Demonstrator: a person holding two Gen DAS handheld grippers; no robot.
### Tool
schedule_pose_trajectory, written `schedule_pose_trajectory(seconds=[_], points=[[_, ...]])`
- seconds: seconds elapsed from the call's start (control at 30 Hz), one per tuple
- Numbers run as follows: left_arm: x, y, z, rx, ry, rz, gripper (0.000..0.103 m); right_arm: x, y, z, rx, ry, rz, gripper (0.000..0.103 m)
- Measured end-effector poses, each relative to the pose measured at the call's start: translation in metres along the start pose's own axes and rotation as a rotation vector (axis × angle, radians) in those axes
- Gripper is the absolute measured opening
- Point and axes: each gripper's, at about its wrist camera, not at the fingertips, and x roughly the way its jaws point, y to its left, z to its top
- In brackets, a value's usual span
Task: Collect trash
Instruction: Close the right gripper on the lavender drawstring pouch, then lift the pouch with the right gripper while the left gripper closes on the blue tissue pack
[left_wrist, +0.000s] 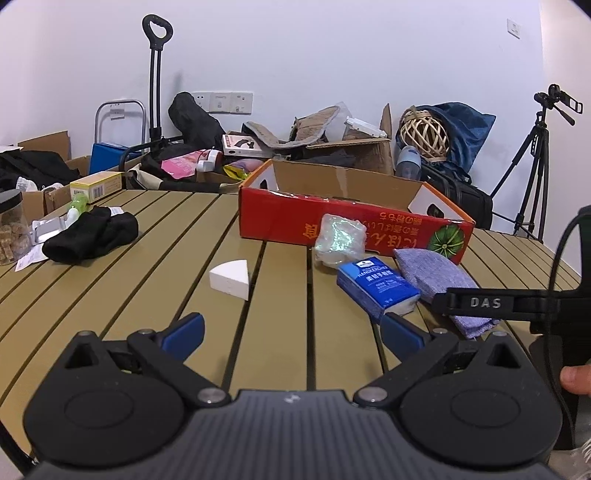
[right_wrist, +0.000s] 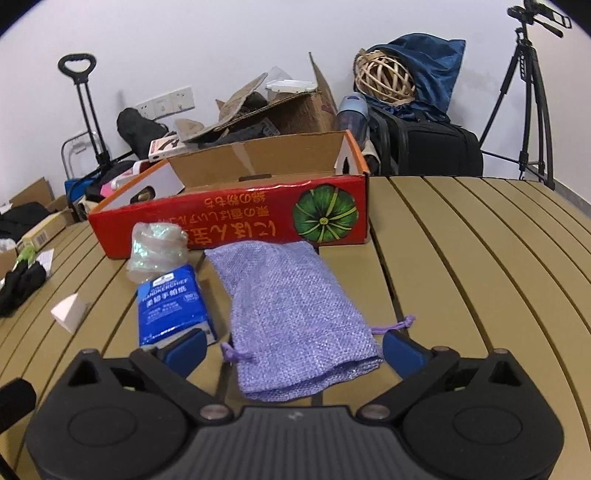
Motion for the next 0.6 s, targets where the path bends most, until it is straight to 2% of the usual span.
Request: schedule_pose_trajectory(seconds=[0.07,0.13,0.37,0.43,0.57,0.6], points=[[0.0008,-0.0016,-0.0008,0.001,0.005,-0.003,0.103,0.0021,0.0008,-0.0010,-0.001,0.006,-0.001,0.096],[0.0004,-0.0024,-0.0015,0.003,0.006,-0.003,0.103,0.0013,0.0004,-0.0017,0.001,0.002,-0.011,0.087],[-0.0007,-0.0019,-0.0015,0.007,0.003,0.002,0.103,-0.0019,-0.0036,-0.0025,0.002,-0.016,-0.030,0.069],[0.0000,-0.0009,-0.0011,0.008,0.005,0.006,0.103,-0.0026,-0.0035,-0.0032,-0.007,-0.019,-0.040,0.058],[0.0025,0.0024,0.0005,-0.001,0.012,0.020,0.103,-0.0032,-0.0046,-0.0045,-0.014,-0.026,-0.041,0.046],[0.0030,0.0034,0.0011,-0.006,0.014,0.023,0.103,-0.0037,-0.0054,-0.0049,-0.013,-0.029,-0.035,0.040]])
